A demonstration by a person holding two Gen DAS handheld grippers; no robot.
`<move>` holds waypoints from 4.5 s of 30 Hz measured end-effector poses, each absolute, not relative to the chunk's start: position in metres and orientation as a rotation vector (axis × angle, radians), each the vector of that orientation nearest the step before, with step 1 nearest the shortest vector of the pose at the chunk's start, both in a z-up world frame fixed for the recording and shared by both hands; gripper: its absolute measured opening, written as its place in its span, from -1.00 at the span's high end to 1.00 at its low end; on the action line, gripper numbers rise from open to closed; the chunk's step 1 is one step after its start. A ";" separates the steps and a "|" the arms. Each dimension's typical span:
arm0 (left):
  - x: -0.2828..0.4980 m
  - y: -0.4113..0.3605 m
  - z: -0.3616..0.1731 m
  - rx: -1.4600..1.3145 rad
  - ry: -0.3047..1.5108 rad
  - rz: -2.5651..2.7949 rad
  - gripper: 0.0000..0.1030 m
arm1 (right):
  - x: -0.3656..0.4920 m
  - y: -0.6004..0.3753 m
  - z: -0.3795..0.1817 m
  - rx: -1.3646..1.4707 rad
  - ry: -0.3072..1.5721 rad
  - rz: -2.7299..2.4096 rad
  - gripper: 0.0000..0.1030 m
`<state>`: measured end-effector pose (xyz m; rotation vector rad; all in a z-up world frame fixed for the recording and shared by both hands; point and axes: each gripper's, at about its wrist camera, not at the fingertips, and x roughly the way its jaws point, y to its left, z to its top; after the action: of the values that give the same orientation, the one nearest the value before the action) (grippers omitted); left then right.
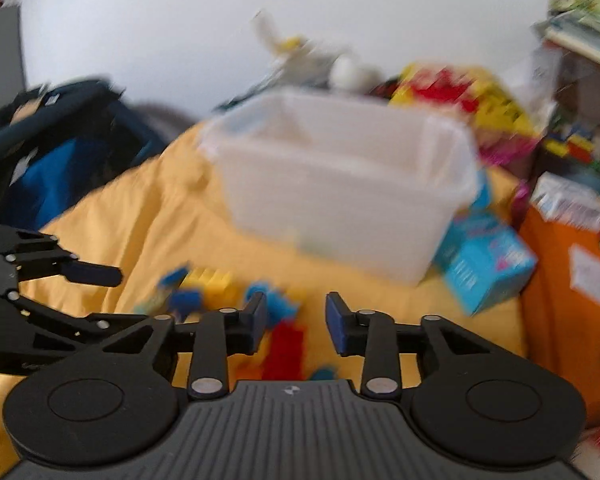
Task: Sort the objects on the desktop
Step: 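Move both grippers back to the block pile, then grasp the blue block with left while right grasps the square yellow block, then carry both blocks over the white bin and open both grippers, then move both grippers back to the block pile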
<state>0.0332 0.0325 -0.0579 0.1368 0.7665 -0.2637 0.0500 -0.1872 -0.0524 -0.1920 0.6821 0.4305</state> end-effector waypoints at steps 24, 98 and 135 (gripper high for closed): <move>0.033 0.021 -0.061 0.168 0.730 -0.257 -0.09 | 0.065 -0.135 -0.103 -0.350 0.740 0.455 0.33; -0.005 0.036 -0.005 0.123 0.625 -0.294 0.34 | -0.003 -0.210 -0.056 -0.155 0.740 0.350 0.28; 0.025 0.024 -0.054 0.130 0.707 -0.295 0.07 | 0.044 -0.188 -0.072 -0.171 0.741 0.462 0.43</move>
<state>0.0253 0.0241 -0.0539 0.1297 0.7070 -0.2955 0.0444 -0.1880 -0.0719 -0.1711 0.7410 0.4621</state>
